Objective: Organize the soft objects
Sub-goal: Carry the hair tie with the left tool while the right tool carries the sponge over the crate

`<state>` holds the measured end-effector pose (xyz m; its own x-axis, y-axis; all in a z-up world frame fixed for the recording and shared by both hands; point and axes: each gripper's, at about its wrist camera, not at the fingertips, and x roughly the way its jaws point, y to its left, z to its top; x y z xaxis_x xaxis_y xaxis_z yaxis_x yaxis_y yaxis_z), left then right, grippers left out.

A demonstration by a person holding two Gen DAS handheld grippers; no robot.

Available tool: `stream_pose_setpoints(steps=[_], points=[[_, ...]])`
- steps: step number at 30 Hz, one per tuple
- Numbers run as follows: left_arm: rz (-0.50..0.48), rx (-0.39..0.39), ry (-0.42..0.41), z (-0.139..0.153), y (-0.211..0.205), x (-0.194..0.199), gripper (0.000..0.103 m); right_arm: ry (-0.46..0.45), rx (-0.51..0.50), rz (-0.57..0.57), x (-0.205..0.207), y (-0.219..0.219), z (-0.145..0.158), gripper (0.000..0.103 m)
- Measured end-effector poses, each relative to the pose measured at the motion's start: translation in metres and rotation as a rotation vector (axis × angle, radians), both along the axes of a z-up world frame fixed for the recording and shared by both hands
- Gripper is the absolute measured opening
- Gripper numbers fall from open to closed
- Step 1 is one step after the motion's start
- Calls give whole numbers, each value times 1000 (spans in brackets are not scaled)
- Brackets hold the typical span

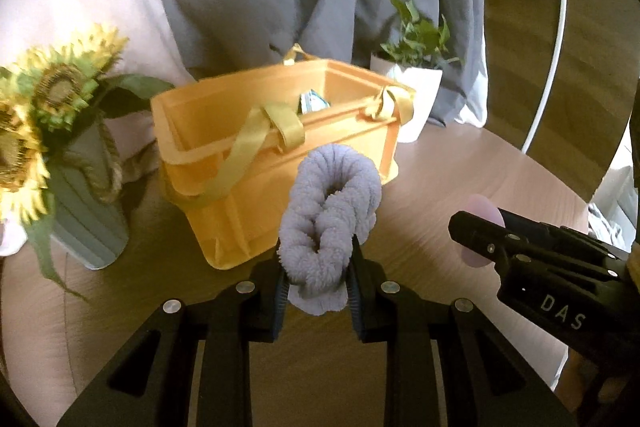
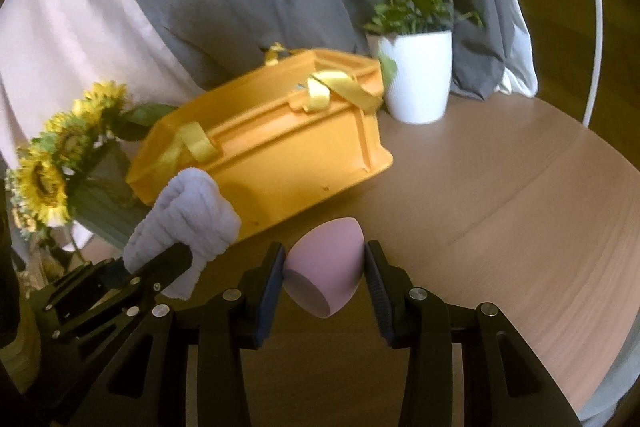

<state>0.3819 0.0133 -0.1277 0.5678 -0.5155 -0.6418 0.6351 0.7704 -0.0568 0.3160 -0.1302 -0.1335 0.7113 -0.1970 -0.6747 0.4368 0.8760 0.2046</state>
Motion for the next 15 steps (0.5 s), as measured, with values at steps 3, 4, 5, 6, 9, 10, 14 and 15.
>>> stream_pose_setpoints(steps=[3,4,5,6,9,10,14,15], points=[[37,-20,-17,10,1,-8,26,-26,-11,35,-5,0,11,42],[50,-24,-23,14,0,-10,26,-33,-13,46,-6,0,14,42],[63,-28,-26,16,0,-12,26,-41,-15,58,-8,-1,17,42],[81,-32,-27,19,0,-14,26,-49,-17,70,-9,-2,19,42],[126,-51,-17,26,0,-20,26,-66,-15,103,-10,-7,27,42],[147,-56,-18,29,-1,-22,26,-70,-14,112,-10,-9,29,42],[199,-63,-42,40,-3,-31,26,-102,-22,151,-11,-17,41,42],[213,-68,-52,44,-4,-33,26,-108,-23,162,-11,-18,43,42]])
